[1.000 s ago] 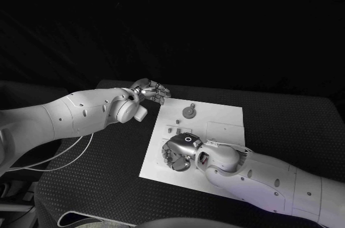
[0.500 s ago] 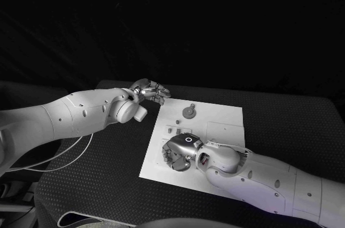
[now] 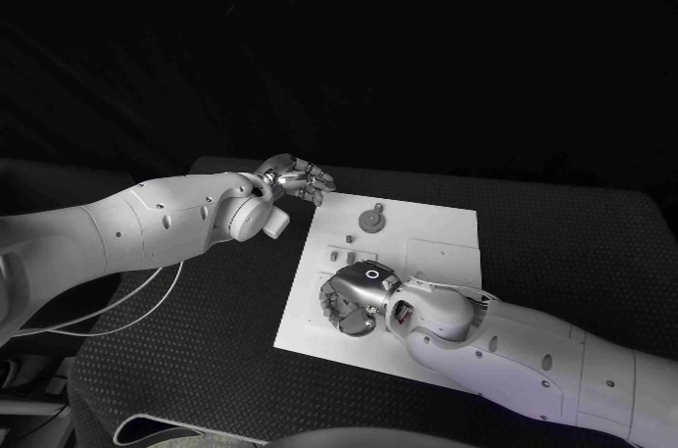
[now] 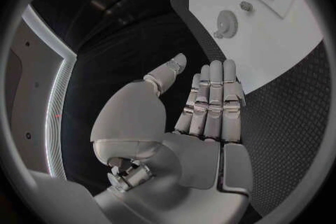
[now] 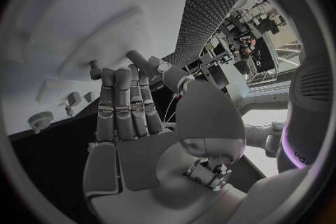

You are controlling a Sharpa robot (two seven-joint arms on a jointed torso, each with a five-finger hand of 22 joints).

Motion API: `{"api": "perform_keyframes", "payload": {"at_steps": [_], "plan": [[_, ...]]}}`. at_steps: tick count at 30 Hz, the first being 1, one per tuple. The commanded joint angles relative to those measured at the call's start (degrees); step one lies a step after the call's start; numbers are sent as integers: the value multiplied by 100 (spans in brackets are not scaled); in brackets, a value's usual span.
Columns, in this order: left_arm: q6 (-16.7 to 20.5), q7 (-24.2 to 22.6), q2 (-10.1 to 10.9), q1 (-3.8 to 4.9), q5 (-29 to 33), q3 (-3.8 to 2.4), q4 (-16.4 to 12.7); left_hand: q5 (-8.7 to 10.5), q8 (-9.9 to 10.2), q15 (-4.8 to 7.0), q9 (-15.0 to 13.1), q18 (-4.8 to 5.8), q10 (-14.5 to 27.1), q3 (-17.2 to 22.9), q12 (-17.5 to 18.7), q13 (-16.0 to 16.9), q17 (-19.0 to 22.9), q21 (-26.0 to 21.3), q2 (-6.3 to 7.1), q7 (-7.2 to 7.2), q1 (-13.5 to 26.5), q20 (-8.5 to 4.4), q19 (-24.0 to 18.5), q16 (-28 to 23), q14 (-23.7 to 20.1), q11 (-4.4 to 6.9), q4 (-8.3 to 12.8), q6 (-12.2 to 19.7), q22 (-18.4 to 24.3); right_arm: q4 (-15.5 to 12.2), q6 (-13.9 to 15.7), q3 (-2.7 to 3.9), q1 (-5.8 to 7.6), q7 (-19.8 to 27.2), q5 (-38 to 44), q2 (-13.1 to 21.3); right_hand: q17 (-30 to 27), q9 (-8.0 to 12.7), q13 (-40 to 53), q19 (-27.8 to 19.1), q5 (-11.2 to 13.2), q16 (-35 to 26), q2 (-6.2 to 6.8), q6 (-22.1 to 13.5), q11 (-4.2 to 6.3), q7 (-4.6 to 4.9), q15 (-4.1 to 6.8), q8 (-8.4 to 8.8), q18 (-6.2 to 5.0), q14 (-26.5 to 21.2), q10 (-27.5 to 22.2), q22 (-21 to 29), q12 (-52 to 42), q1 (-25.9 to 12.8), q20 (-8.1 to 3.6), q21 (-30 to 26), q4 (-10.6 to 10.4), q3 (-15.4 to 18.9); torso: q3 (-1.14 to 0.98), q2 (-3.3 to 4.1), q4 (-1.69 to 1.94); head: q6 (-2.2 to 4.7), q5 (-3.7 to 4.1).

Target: Assemble the parts on the task board

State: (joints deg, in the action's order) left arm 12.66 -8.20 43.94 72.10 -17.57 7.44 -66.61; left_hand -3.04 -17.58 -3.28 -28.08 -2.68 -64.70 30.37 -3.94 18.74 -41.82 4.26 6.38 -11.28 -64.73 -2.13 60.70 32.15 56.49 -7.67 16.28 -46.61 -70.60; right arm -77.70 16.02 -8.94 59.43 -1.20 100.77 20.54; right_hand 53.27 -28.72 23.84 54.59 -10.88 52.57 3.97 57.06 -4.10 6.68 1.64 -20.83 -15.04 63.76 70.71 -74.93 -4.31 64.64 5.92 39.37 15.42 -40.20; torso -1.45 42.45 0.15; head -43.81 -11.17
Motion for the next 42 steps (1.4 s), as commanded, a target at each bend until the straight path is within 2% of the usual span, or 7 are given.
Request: {"api": "perform_keyframes", "payload": {"at_steps": [1,21,33,42], "plan": [[-82,-45,2,5,-11,-3,-11,-32,-18,-22,7,-70,31,5,-20,-9,-6,-34,-26,-2,26,-7,26,-23,30,-1,-40,36,9,39,-173,-27,-26,-61,76,52,-6,-54,150,31,-7,34,-94,58,10,-2,38,-20,4,7,204,-124,-95,74,-27,21,4,-52,2,1,-1,-10,-4],[-91,-46,4,5,-11,-3,-8,-32,-20,-22,8,-71,35,5,-19,-11,-12,-35,-26,-3,28,-7,24,-30,29,-2,-38,41,10,81,-128,-26,-26,-154,109,102,-17,-55,147,20,-3,101,-14,6,-27,24,11,34,4,-35,102,-127,-10,37,-30,55,17,-99,-1,0,-3,-24,-2],[-102,-44,3,5,-11,-2,-5,-32,-21,-22,9,-71,37,6,-19,-11,-15,-34,-27,-3,28,-7,23,-33,29,-2,-37,43,11,104,-35,-26,-26,-195,93,117,-31,-39,136,-10,0,178,155,-119,-82,81,-39,129,4,-88,-45,-127,51,49,-25,94,48,-106,1,1,-3,-32,7],[-102,-41,7,5,-11,-2,-7,-32,-23,-23,9,-71,38,6,-20,-11,-18,-34,-27,-3,28,-7,22,-35,29,-3,-36,44,11,110,-39,-25,-26,-232,82,137,-44,-33,126,-30,0,213,212,-172,-112,105,-66,170,4,-117,-137,-127,57,57,-19,111,37,-108,0,1,-3,-34,16]]}}
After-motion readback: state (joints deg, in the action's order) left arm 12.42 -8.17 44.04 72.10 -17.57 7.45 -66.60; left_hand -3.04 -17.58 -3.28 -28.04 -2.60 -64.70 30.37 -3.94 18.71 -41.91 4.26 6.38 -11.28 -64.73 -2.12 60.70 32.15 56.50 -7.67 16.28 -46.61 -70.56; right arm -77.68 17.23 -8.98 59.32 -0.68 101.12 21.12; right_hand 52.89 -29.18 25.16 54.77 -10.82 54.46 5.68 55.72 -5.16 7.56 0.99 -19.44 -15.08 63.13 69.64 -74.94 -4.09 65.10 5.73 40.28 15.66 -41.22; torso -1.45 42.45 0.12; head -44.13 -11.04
